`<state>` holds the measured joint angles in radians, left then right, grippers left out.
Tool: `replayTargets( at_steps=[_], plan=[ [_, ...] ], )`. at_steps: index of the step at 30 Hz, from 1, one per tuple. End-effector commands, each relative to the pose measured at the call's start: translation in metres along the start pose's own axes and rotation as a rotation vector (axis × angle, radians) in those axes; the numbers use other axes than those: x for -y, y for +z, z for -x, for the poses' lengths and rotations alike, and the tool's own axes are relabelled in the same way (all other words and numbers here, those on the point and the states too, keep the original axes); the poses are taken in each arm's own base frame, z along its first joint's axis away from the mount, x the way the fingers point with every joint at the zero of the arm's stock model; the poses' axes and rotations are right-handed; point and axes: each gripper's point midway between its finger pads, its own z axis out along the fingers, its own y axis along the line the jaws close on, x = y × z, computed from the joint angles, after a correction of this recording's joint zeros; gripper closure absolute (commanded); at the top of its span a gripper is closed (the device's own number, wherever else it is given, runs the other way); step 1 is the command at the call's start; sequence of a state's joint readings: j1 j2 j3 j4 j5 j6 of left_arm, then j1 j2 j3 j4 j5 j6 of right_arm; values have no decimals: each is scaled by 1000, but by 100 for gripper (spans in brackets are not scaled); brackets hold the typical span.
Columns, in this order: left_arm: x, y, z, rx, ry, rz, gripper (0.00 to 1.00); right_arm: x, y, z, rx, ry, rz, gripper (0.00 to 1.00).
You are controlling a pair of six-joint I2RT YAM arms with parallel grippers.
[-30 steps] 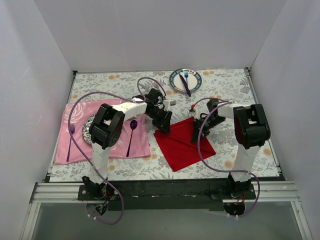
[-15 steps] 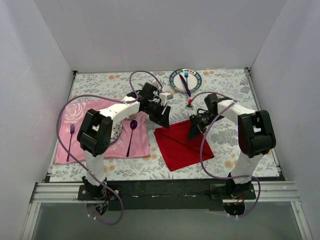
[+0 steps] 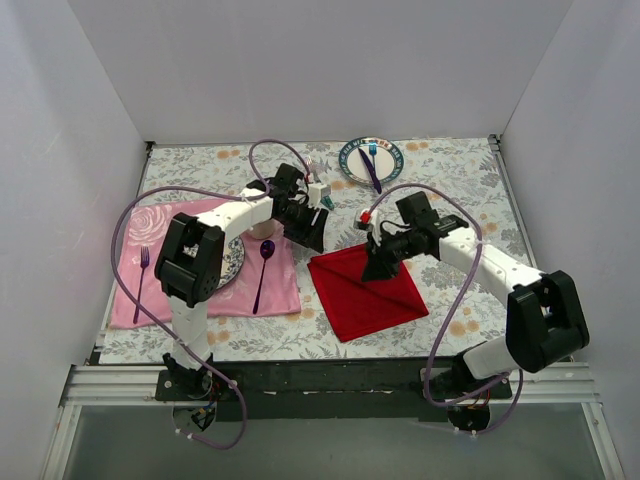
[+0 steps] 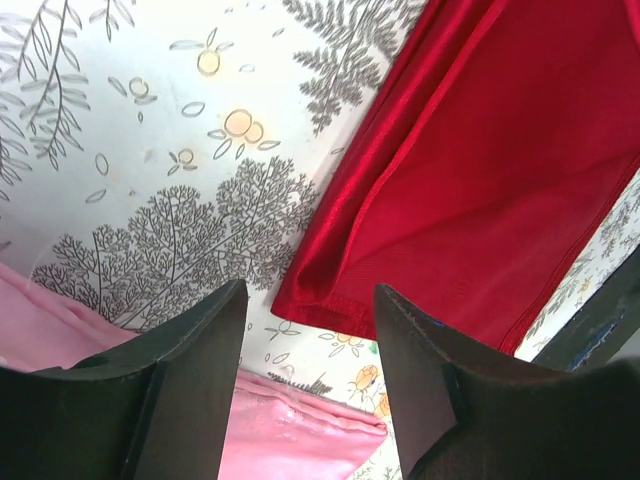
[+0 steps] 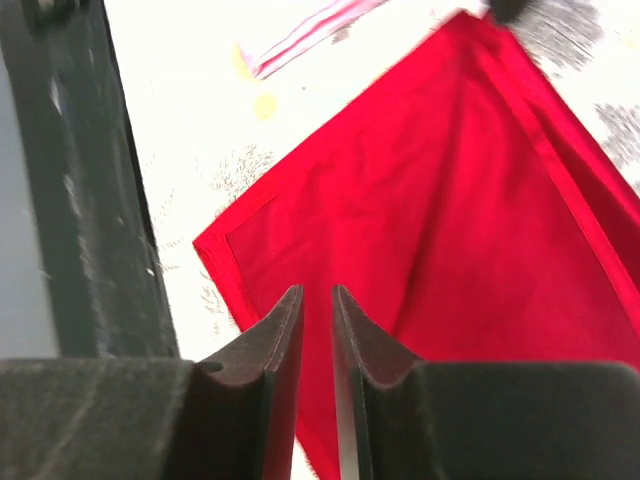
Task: Fold the napkin into a case and place the utensils inside
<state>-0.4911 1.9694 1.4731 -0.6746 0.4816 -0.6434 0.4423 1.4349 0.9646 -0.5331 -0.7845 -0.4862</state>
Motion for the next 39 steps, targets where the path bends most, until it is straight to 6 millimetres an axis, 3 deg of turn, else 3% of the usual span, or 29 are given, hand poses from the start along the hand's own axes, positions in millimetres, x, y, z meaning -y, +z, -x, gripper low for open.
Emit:
replayTargets(
  at_steps=[1,6,9,18,27,39],
  plan=[
    [5,-11,6,18,-7,-28,47,-18,13,-15,-78,-235,14,73],
    [22,-17,-3,44,-44,-100,43,-61,44,-22,-137,-427,86,62],
    [26,-25,1,76,-42,-109,42,-68,62,-25,-164,-465,78,62],
    [47,-67,0,178,-145,-358,60,-70,88,-32,-159,-485,33,62],
    [56,-66,-12,160,-229,-420,60,-80,96,-54,-216,-525,55,55],
    [56,-73,-11,186,-231,-413,58,-72,104,-80,-299,-504,15,55]
  ],
)
